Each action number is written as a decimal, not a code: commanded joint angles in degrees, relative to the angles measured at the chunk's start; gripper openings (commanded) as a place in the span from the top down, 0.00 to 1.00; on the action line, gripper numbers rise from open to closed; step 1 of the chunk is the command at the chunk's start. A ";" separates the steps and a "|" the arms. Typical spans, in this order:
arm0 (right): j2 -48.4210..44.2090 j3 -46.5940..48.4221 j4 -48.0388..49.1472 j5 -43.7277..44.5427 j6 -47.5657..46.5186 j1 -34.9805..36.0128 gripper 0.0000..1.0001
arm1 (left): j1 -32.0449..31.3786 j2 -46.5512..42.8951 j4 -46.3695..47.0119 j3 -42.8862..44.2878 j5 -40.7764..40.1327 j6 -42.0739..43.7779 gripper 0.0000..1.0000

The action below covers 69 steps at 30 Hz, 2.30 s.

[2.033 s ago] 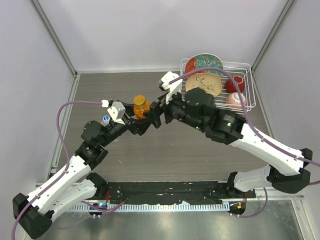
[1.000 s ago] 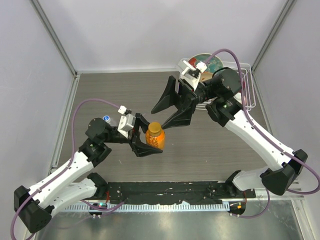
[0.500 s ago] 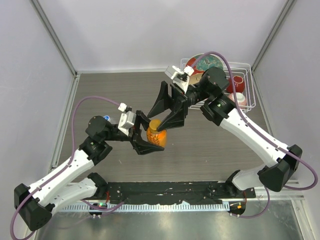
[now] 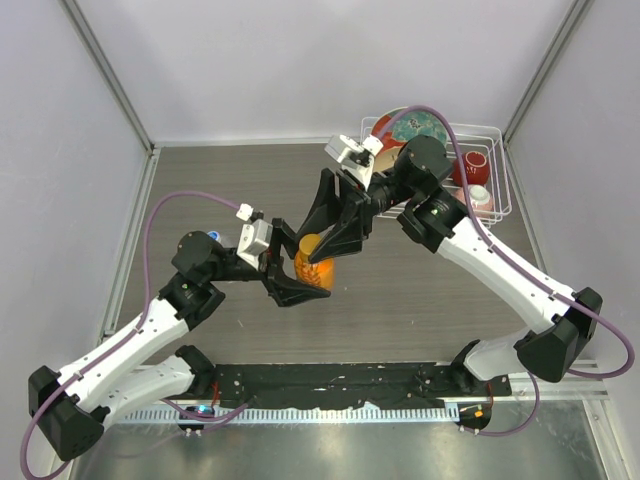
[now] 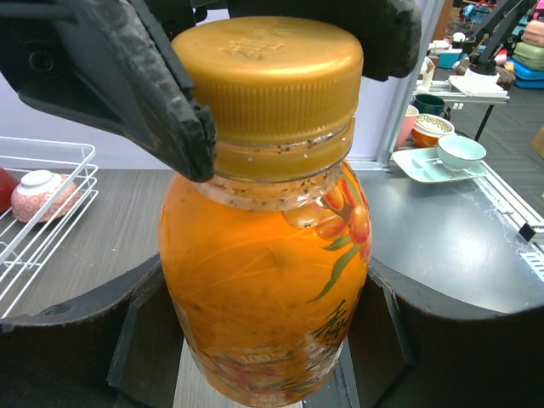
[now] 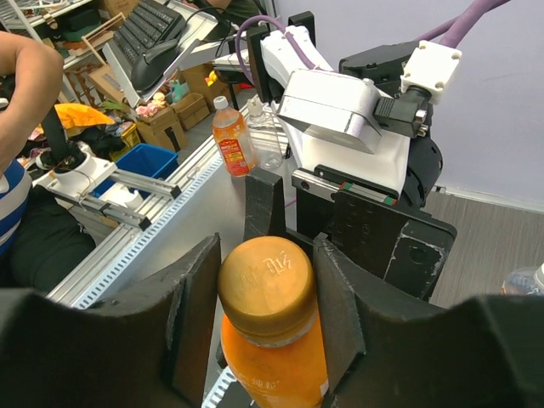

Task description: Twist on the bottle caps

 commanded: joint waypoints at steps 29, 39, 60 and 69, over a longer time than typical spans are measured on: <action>-0.20 5.96 -49.67 59.06 -28.16 6.91 0.99 | 2.49 -4.16 2.98 -0.01 -28.30 6.04 1.00; -3.71 -2.11 -39.23 90.26 -16.74 13.06 0.99 | 2.58 -5.13 3.33 -0.89 -33.04 6.57 1.00; 9.03 7.89 -46.06 121.67 -13.82 23.00 0.61 | 3.46 -4.86 2.80 -0.71 -42.54 9.91 1.00; 4.02 15.01 -46.50 111.22 -12.15 22.91 0.27 | 3.90 -5.30 3.33 -1.41 -40.70 9.12 1.00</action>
